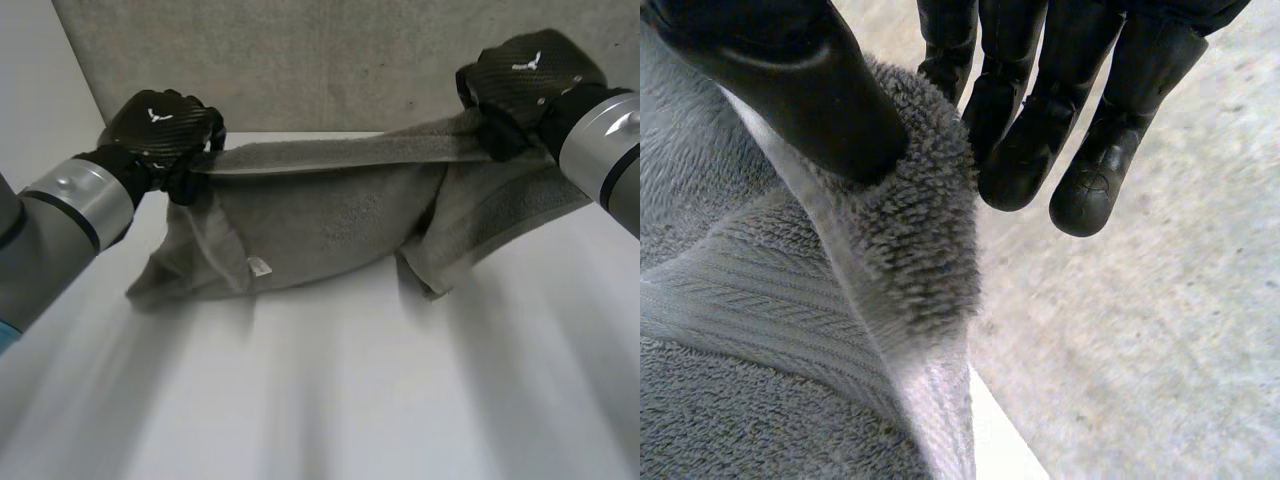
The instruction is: Fold the towel.
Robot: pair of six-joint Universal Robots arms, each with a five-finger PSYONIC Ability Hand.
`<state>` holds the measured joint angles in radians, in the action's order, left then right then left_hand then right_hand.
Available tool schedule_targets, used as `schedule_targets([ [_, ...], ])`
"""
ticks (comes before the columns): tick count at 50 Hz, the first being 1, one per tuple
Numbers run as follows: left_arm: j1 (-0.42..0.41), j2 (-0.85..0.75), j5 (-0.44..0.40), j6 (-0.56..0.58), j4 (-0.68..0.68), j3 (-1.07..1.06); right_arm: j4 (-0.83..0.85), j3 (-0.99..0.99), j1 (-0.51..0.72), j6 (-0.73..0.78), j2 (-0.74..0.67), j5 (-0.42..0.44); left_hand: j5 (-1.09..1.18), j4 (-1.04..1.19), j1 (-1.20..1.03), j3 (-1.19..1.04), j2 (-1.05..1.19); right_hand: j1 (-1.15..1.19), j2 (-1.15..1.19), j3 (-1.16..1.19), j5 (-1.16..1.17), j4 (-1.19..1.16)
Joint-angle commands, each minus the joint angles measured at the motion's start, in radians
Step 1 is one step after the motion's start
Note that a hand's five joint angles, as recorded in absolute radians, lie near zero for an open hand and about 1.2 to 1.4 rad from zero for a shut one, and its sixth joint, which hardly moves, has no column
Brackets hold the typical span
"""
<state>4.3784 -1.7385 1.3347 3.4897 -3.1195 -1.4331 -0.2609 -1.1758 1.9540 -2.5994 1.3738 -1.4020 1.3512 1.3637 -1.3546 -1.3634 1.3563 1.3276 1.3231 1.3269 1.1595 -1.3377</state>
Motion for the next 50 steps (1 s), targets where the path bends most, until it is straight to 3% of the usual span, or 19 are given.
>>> schedule_targets([
  [1, 0.044, -0.076, -0.008, 0.002, 0.118, 0.100, -0.024, 0.038, 0.008, 0.051, -0.119, -0.009, -0.296, -0.134, 0.125, 0.134, -0.127, 0.069, 0.073, 0.069, 0.062, -0.059],
  [6, 0.044, -0.246, 0.008, 0.098, 0.114, 0.190, -0.012, 0.088, 0.039, 0.059, -0.260, -0.017, -0.305, -0.143, 0.134, 0.143, -0.136, 0.069, 0.073, 0.069, 0.062, -0.059],
  [12, 0.029, -0.325, 0.040, 0.193, 0.036, 0.329, 0.089, 0.193, 0.043, 0.055, -0.309, -0.032, -0.305, -0.143, 0.134, 0.143, -0.136, 0.069, 0.073, 0.069, 0.062, -0.059],
  [14, 0.029, -0.319, 0.084, 0.184, -0.142, 0.379, 0.362, 0.187, 0.048, 0.053, -0.292, -0.070, -0.329, -0.166, 0.157, 0.166, -0.159, 0.069, 0.073, 0.069, 0.062, -0.059],
  [15, 0.029, -0.319, 0.084, 0.184, -0.143, 0.379, 0.364, 0.186, 0.048, 0.053, -0.292, -0.071, -0.329, -0.167, 0.158, 0.166, -0.159, 0.069, 0.073, 0.069, 0.062, -0.059],
  [17, 0.029, -0.280, 0.124, 0.125, -0.406, 0.366, 0.667, 0.106, 0.048, 0.051, -0.216, -0.141, -0.326, -0.164, 0.155, 0.163, -0.156, 0.069, 0.073, 0.069, 0.062, -0.059],
  [18, 0.029, -0.280, 0.124, 0.124, -0.407, 0.365, 0.669, 0.105, 0.048, 0.051, -0.216, -0.141, -0.326, -0.164, 0.155, 0.163, -0.156, 0.069, 0.073, 0.069, 0.062, -0.059],
  [19, 0.033, -0.245, 0.135, 0.082, -0.518, 0.347, 0.763, 0.072, 0.046, 0.051, -0.155, -0.173, -0.323, -0.161, 0.152, 0.161, -0.153, 0.069, 0.073, 0.069, 0.062, -0.059],
  [23, 0.047, -0.179, 0.136, 0.017, -0.590, 0.310, 0.730, 0.070, 0.045, 0.050, -0.104, -0.186, -0.311, -0.149, 0.140, 0.149, -0.142, 0.069, 0.073, 0.069, 0.062, -0.059],
  [28, 0.073, -0.167, 0.089, 0.000, -0.475, 0.274, 0.485, 0.085, 0.043, 0.048, -0.127, -0.140, -0.314, -0.152, 0.143, 0.152, -0.145, 0.069, 0.073, 0.069, 0.062, -0.059],
  [37, 0.073, -0.217, -0.043, 0.018, -0.366, 0.131, 0.422, -0.027, 0.040, 0.051, -0.156, -0.095, -0.323, -0.161, 0.152, 0.160, -0.153, 0.069, 0.073, 0.069, 0.062, -0.059],
  [45, 0.079, -0.316, -0.051, 0.212, -0.349, -0.038, 0.388, -0.212, 0.052, 0.061, -0.225, -0.091, -0.349, -0.187, 0.178, 0.187, -0.180, 0.069, 0.073, 0.069, 0.062, -0.059],
  [47, 0.095, -0.352, -0.049, 0.340, -0.344, -0.101, 0.371, -0.229, 0.055, 0.062, -0.240, -0.089, -0.352, -0.190, 0.181, 0.190, -0.183, 0.069, 0.073, 0.069, 0.062, -0.059],
  [50, 0.105, -0.362, -0.049, 0.384, -0.344, -0.122, 0.324, -0.254, 0.056, 0.064, -0.260, -0.089, -0.379, -0.217, 0.207, 0.216, -0.209, 0.069, 0.073, 0.069, 0.062, -0.059],
])
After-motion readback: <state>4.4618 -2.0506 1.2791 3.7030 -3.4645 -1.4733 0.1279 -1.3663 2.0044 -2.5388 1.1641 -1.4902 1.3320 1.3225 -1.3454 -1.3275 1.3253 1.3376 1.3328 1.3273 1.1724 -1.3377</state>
